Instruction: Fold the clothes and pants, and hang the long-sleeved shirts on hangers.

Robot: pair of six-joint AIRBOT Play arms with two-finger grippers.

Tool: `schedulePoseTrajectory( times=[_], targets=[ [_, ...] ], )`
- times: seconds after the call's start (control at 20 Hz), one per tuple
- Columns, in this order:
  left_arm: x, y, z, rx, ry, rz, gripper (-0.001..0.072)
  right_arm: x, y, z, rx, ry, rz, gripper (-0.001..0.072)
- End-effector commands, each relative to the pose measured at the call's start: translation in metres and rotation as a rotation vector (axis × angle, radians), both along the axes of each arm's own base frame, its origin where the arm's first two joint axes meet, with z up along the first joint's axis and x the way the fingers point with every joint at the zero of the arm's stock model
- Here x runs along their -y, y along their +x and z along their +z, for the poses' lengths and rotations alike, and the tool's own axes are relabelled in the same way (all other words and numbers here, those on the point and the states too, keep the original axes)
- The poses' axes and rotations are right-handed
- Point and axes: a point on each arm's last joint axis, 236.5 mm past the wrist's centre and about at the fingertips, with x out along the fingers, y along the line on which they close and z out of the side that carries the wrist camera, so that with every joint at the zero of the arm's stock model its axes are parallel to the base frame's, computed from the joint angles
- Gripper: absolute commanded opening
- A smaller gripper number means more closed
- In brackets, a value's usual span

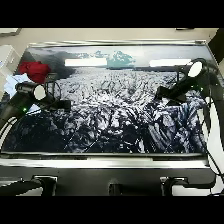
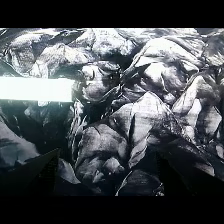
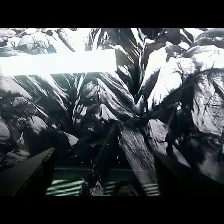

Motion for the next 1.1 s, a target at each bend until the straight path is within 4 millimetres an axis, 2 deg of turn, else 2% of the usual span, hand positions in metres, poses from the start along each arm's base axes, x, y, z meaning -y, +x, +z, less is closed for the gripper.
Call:
schedulePoseTrajectory(
  times=[0.0, 0.35, 0.5, 0.6, 0.85, 0.95, 1.05],
  targets=[
    [0.0, 0.0, 0.0, -0.001, 0.0, -0.001, 0.071, 0.0, 0.0, 0.0, -0.001, 0.0, 0.001, 0.0693],
    [0.0, 0.0, 0.0, -0.001, 0.0, -0.001, 0.071, 0.0, 0.001, 0.0, 0.002, 0.0, 0.0, 0.0693],
    [0.0, 0.0, 0.0, -0.001, 0.0, 0.0, 0.071, 0.001, 0.019, 0.003, 0.078, -0.002, -0.019, 0.0694],
    [0.0, 0.0, 0.0, -0.001, -0.001, 0.001, 0.071, 0.001, 0.023, 0.003, 0.094, -0.002, -0.023, 0.0693],
    [0.01, 0.038, 0.005, 0.152, -0.043, 0.011, 0.071, 0.001, 0.021, 0.003, 0.087, -0.002, -0.021, 0.0694],
    [0.003, 0.056, 0.011, 0.23, -0.008, -0.003, 0.071, 0.001, 0.021, 0.003, 0.089, -0.004, -0.019, 0.0693],
    [0.007, 0.068, 0.016, 0.284, -0.023, -0.006, 0.071, 0.001, 0.023, 0.003, 0.101, -0.008, 0.002, 0.0693]
  ],
)
